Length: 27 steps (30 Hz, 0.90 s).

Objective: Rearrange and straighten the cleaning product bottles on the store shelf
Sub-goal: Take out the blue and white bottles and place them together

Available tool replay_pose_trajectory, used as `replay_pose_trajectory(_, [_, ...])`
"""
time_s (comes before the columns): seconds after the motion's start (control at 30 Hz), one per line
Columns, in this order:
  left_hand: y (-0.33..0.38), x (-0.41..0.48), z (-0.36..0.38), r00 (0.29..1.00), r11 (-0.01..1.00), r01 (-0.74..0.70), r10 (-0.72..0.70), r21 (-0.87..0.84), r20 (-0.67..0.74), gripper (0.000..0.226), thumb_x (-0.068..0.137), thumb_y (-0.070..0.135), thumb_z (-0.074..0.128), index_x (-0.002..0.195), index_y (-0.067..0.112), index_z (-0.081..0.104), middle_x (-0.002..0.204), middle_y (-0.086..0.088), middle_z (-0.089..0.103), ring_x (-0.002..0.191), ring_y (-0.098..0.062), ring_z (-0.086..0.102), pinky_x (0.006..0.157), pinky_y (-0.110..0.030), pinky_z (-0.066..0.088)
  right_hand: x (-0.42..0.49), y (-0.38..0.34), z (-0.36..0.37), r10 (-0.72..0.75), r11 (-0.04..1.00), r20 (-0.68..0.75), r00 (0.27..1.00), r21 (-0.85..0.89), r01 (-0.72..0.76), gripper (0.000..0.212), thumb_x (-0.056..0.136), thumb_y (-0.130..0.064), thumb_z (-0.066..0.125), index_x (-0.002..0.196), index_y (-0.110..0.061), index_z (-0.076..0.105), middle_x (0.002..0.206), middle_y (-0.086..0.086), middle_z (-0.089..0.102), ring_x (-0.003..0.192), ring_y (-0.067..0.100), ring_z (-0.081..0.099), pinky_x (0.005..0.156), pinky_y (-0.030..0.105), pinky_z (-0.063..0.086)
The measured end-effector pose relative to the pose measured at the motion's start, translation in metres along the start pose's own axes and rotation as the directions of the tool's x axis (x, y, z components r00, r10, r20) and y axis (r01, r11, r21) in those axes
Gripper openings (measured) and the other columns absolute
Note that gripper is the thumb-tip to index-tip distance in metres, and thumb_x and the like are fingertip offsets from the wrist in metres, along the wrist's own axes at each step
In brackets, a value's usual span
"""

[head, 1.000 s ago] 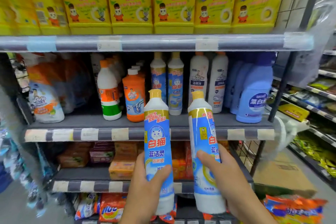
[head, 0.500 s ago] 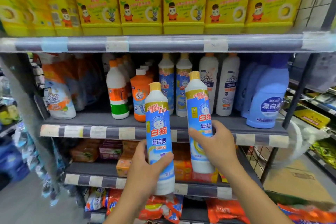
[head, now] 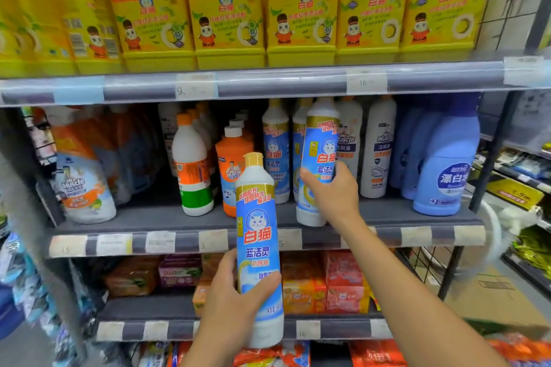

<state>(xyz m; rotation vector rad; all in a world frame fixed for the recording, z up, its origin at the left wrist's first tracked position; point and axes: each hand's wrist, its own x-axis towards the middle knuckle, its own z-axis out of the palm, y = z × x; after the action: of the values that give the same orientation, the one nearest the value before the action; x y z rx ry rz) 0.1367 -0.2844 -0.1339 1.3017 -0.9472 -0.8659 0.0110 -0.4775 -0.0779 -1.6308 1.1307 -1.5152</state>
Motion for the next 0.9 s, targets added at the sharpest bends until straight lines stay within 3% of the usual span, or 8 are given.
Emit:
replay_pose_trajectory(0.2, [0.0,0.013,-0.005,0.999,1.0,-0.005,0.005,0.002,0.037,0.072,0.041,0.055,0.08,0.106,0.035,0.057,0.09,0.014,0.074,0.082,-0.01,0.073,0.065,-0.027,0.058,0.013,0.018,0.013,-0.064,0.99,-0.031,0.997,-0.128,0.06,0.054,0.069,-0.039,0.081,0.108,-0.012,0.055,0.107,0.007,0.06,0.095,0.016,0.06,0.071,0.025,0.051])
replay_pose_trajectory(0.37, [0.005,0.032,-0.004,0.998,0.999,-0.043,0.043,0.004,0.055,0.068,0.047,0.052,0.08,0.108,0.033,0.057,0.094,0.011,0.074,0.084,-0.011,0.073,0.065,-0.026,0.058,0.016,0.029,0.021,-0.067,0.971,-0.044,0.997,-0.233,0.055,0.061,0.067,-0.04,0.083,0.109,-0.009,0.052,0.103,0.006,0.051,0.089,0.012,0.051,0.062,0.012,0.036])
replay_pose_trajectory(0.5, [0.013,0.059,0.005,0.993,0.994,-0.111,0.111,-0.008,0.031,0.051,0.064,0.031,0.084,0.107,0.035,0.057,0.099,0.009,0.074,0.087,-0.011,0.072,0.068,-0.026,0.058,0.018,0.029,0.022,-0.055,0.965,-0.054,0.997,-0.261,0.039,0.066,0.063,-0.04,0.086,0.108,-0.007,0.05,0.103,0.006,0.048,0.089,0.014,0.05,0.066,0.019,0.04])
replay_pose_trajectory(0.67, [0.025,0.097,0.024,0.969,0.968,-0.241,0.244,0.066,-0.04,0.048,0.067,0.021,0.085,0.106,0.033,0.061,0.097,0.011,0.074,0.085,-0.003,0.071,0.066,-0.016,0.056,0.014,0.032,0.013,-0.023,0.966,0.051,0.998,-0.257,0.035,0.064,0.063,-0.029,0.087,0.111,-0.012,0.049,0.108,0.005,0.052,0.094,0.016,0.054,0.076,0.03,0.049])
replay_pose_trajectory(0.77, [0.03,0.113,0.032,0.941,0.932,-0.315,0.332,0.179,-0.071,0.05,0.065,0.021,0.086,0.099,0.043,0.058,0.097,0.019,0.071,0.085,0.005,0.068,0.066,-0.012,0.054,0.007,0.04,0.004,-0.01,0.977,0.155,0.988,-0.209,0.043,0.059,0.069,-0.028,0.083,0.116,-0.017,0.049,0.11,0.001,0.06,0.096,0.013,0.061,0.073,0.021,0.05])
replay_pose_trajectory(0.83, [0.032,0.12,0.036,0.923,0.906,-0.339,0.373,0.253,-0.1,0.051,0.064,0.023,0.086,0.102,0.041,0.057,0.101,0.018,0.069,0.087,0.005,0.067,0.071,-0.017,0.056,0.003,0.045,-0.002,-0.02,0.98,0.209,0.978,-0.191,0.061,0.058,0.072,-0.032,0.081,0.12,-0.018,0.051,0.111,-0.002,0.063,0.094,0.006,0.062,0.072,0.015,0.049])
replay_pose_trajectory(0.9, [0.033,0.126,0.041,0.911,0.895,-0.343,0.391,0.286,-0.132,0.052,0.064,0.022,0.086,0.11,0.029,0.061,0.104,0.011,0.07,0.091,-0.001,0.068,0.077,-0.026,0.058,0.003,0.048,-0.006,-0.02,0.979,0.238,0.971,-0.192,0.067,0.058,0.073,-0.034,0.08,0.121,-0.019,0.051,0.113,-0.004,0.064,0.095,0.004,0.062,0.077,0.019,0.052])
